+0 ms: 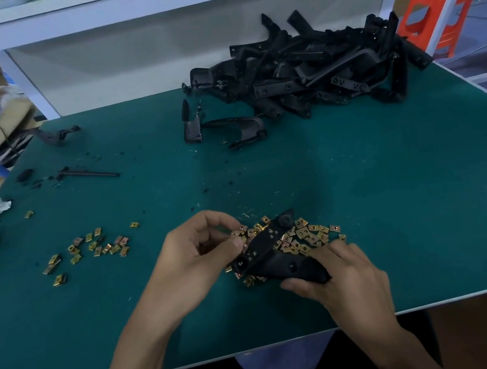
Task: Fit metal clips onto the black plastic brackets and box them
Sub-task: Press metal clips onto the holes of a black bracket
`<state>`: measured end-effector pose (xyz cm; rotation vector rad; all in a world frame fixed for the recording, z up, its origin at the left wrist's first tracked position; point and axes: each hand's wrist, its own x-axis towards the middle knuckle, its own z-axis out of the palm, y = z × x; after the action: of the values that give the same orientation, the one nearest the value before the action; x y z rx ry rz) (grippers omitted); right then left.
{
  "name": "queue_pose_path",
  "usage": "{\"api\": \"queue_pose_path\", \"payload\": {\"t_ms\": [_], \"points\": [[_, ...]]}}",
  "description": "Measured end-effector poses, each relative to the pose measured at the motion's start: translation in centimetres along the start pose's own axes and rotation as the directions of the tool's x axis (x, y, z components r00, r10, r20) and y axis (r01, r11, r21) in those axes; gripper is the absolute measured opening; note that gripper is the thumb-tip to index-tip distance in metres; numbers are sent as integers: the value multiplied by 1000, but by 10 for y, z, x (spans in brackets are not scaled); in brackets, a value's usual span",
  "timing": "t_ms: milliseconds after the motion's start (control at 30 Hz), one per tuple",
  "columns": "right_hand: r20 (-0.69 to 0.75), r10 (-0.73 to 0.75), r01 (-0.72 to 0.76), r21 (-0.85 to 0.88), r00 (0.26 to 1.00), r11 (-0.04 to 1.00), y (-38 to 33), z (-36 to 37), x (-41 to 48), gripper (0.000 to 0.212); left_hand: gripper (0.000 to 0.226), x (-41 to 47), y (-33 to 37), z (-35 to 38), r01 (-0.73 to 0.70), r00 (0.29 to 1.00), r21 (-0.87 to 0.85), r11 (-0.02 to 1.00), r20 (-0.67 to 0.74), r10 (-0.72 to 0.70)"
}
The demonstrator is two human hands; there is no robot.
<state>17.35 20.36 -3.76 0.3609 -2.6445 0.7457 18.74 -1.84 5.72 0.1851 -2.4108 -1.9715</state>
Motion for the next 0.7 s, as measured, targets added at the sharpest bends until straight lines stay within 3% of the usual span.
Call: {"api": "queue_pose_path", "payload": {"t_ms": [233,333,400,467,533,700], "points": [[16,0,0,19,1000,1000,1,-1,-1,57,20,4,5,-6,26,993,146,989,107,-42],[21,-3,3,-9,1000,1000,0,0,-1,60,18,0,6,-8,4,996,283,959,79,-27],[21,15,-15,-20,1000,1000,0,1,0,62,30,-8,5,-3,-50,999,496,867,40,35],[18,25,-24,-29,1000,999,1,3,0,64,48,-17,5,5,-135,987,697,704,31,158],[17,22,-22,-31,1000,999,1,3,0,63,52,-22,6,11,-223,956,769,599,52,288],[22,23,-22,-37,1000,999,1,2,-1,58,53,-22,8,13,-316,916,755,575,86,391]]}}
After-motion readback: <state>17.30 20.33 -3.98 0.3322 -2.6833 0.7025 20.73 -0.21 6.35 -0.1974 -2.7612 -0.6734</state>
